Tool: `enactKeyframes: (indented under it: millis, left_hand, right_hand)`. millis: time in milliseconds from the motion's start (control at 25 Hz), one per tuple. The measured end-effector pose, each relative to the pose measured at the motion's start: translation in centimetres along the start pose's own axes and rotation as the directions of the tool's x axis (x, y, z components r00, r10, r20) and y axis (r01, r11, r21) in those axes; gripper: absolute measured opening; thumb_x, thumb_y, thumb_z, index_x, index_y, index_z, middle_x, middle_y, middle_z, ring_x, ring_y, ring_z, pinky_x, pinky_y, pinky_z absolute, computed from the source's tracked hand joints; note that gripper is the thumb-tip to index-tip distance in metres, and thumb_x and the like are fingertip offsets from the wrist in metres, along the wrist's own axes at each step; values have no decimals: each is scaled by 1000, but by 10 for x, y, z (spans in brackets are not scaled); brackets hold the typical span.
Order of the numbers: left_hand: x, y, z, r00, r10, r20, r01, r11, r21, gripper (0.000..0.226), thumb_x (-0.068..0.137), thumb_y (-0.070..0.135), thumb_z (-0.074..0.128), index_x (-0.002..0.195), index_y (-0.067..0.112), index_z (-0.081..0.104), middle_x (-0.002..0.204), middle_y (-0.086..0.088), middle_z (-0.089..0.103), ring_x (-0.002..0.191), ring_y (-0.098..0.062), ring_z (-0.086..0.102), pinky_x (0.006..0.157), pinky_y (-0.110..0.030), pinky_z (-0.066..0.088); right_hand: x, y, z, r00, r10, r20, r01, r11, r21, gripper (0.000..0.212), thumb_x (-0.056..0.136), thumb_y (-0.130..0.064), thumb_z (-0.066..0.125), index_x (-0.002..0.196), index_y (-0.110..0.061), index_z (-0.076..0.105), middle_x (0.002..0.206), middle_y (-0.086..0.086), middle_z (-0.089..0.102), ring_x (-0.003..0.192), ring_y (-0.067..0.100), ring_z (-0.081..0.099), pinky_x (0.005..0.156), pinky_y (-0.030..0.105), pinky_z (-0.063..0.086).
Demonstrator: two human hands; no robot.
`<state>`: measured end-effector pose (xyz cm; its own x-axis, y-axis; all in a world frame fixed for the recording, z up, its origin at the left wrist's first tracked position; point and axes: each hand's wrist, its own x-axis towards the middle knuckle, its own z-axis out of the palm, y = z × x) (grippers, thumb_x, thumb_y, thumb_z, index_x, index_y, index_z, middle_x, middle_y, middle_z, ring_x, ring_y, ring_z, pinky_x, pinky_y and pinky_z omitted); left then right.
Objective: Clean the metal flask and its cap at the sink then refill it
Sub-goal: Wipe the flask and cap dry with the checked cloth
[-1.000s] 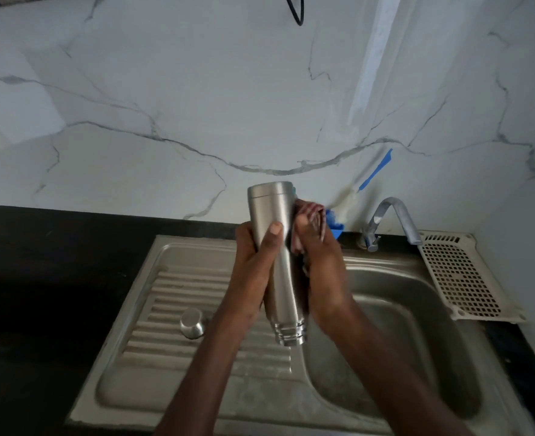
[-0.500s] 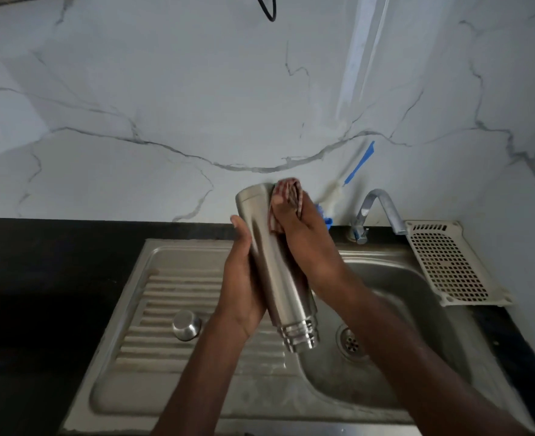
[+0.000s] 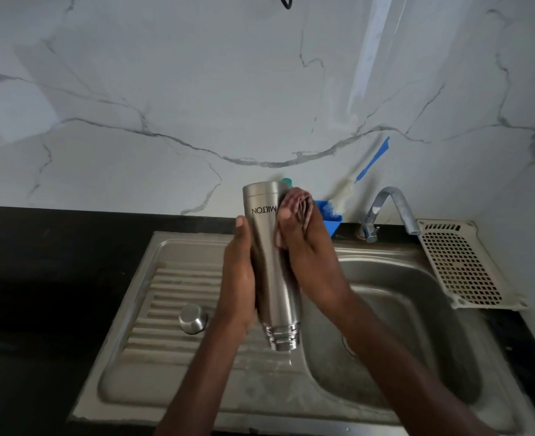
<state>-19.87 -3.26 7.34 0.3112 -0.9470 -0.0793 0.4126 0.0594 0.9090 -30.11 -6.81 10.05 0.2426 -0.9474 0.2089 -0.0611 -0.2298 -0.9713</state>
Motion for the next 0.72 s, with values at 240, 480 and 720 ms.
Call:
enactKeyframes:
  millis: [240,480,720]
  left_hand:
    - [9,1,-13,977,-183,-109,154,961,-231,83,83,62,77,143,10,53,136,-26,65,121,-44,67,102,-62,54]
    - [6,-10,-22,986,-157,-64,143,972,-187,47,103,44,58,126,4,66,120,-26,71,107,-38,69,98,-52,58]
    - [-14,-3,5,978,-202,59,206,975,-81,60,102,60,49,139,15,63,129,-17,73,120,-34,70,104,-51,56]
  right_hand:
    - [-27,26,3,958,231,171,-241,970,40,31,105,-36,54,134,-23,56,120,3,71,114,14,67,102,38,53]
    - [-61,21,5,983,-45,175,83,973,-215,57,106,-27,50,158,-17,27,153,-18,44,134,-9,46,111,18,42]
    - [8,-1,-10,919,384,87,-390,862,324,35,102,-46,57,128,-23,65,114,5,76,109,23,72,103,47,55]
